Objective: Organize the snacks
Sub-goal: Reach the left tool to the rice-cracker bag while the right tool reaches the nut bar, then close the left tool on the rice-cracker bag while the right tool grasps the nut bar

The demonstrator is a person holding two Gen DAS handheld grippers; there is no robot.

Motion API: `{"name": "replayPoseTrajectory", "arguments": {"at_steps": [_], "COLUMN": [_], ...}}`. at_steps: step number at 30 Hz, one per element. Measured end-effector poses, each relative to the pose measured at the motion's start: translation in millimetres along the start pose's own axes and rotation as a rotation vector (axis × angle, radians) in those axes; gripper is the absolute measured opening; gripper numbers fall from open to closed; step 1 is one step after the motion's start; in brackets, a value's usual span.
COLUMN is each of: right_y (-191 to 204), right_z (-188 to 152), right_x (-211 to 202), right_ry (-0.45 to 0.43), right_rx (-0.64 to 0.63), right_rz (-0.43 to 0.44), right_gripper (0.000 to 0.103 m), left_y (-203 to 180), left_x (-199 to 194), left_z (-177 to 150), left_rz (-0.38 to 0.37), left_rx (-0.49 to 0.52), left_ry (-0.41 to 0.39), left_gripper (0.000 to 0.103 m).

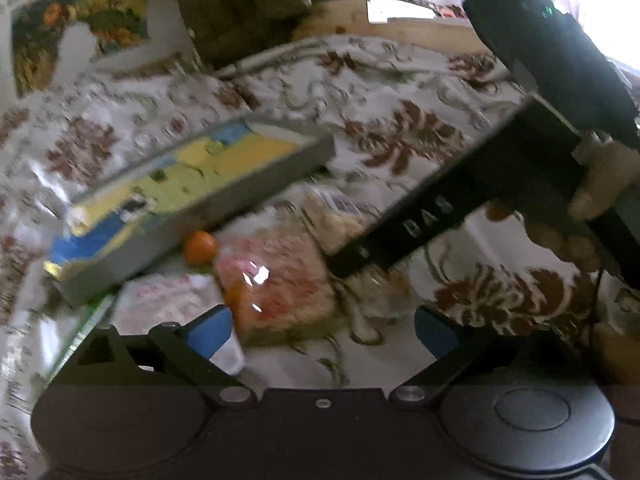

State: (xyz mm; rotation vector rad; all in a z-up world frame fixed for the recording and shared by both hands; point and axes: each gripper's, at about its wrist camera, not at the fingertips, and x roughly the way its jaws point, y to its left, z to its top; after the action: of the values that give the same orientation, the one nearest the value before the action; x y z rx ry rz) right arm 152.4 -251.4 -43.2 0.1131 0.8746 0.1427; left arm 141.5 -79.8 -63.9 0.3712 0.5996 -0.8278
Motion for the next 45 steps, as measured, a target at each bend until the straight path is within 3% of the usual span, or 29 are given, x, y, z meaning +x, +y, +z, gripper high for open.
{"name": "replayPoseTrajectory", "arguments": {"at_steps": [4, 5, 7, 8, 13, 17, 24, 34, 37, 39, 45], "right_y": [-3, -4, -7, -7, -15, -26, -26, -27, -31, -34, -34], "right_z": [1, 0, 0, 0, 6, 7, 7, 8, 8, 7, 5], "right_x": [13, 17, 21, 20, 9, 10, 11, 15, 16, 19, 18], "right_ry": [0.051, 0.067, 0.087, 0.083, 0.043, 0.066, 0.064, 0.028, 0.018, 0.014, 0.002], "right_rx": [0.026, 0.035, 0.054, 0.057, 0.057, 0.109, 0.098, 0.116, 0.149, 0.178, 0.179], "right_rz": [-0.005, -0.007, -0.006, -0.010, -0.102, -0.083, -0.081, -0.044, -0.025, -0.019, -0.031], "right_gripper": [0.065, 0.058, 0.055, 0.048, 0.039, 0.039, 0.039, 0.040, 0.043, 0.043, 0.040], "left_y": [2, 3, 7, 9, 15, 22, 46, 32, 28, 28, 30], "left_x": [15, 19, 23, 24, 35, 41, 56, 77, 77, 74, 68], "left_z": [-4, -4, -4, -4, 0, 6, 17, 22, 22, 22, 21], "left_rz": [-0.031, -0.030, -0.019, -0.009, 0.004, 0.010, -0.017, 0.043, 0.068, 0.084, 0.075], "left_rx": [-0.044, -0.058, -0.082, -0.089, -0.121, -0.142, -0.279, -0.140, -0.125, -0.129, -0.186], "left_ry": [0.057, 0.068, 0.075, 0.078, 0.074, 0.055, 0.034, 0.115, 0.132, 0.134, 0.123], "left_gripper": [0.089, 0.089, 0.089, 0.089, 0.090, 0.091, 0.093, 0.092, 0.084, 0.075, 0.072]}}
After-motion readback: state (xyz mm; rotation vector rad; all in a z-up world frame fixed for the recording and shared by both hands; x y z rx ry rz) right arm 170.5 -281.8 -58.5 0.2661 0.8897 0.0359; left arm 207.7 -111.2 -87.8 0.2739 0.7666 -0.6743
